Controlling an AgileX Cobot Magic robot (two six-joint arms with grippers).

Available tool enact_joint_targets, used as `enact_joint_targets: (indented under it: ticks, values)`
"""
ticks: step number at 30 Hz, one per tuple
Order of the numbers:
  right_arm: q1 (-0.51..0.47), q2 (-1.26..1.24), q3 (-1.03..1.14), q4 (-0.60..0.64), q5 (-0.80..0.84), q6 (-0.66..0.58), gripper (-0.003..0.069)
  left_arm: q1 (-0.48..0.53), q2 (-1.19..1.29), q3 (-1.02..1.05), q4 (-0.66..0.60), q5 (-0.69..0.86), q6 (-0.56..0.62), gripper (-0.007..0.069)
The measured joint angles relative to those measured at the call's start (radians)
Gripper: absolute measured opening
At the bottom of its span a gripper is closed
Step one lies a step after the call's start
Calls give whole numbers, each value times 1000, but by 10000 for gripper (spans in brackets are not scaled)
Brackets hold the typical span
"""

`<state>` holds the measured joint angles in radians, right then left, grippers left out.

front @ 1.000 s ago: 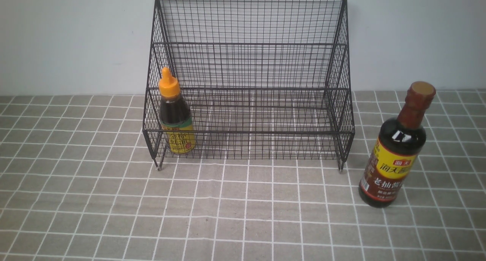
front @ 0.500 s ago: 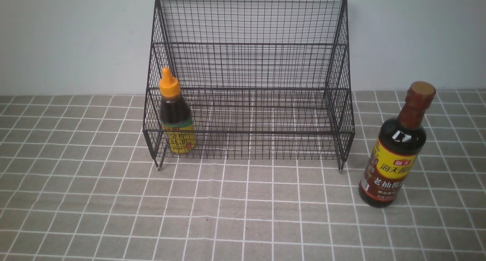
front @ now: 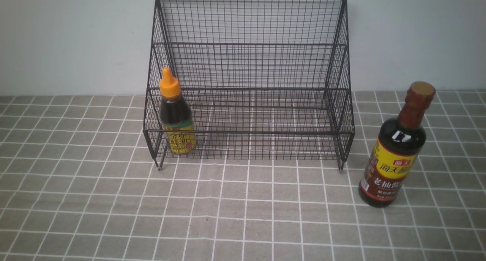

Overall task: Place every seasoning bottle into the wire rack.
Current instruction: Use the right arm to grab the condiment bottle closest to it

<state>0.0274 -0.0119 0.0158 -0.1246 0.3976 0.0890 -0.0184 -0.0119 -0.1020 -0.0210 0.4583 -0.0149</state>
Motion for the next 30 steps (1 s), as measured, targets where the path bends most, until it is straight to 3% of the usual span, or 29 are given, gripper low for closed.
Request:
enact_joint_targets:
  ticks: [5, 18, 30]
  values:
    - [0, 0, 1, 0, -2, 0, -15, 2, 0, 117, 7, -19, -13, -7]
    - [0, 0, 1, 0, -4, 0, -15, -72, 0, 126, 8, -71, 1, -7]
    - [0, 0, 1, 0, -4, 0, -15, -76, 0, 126, 8, -71, 4, -7]
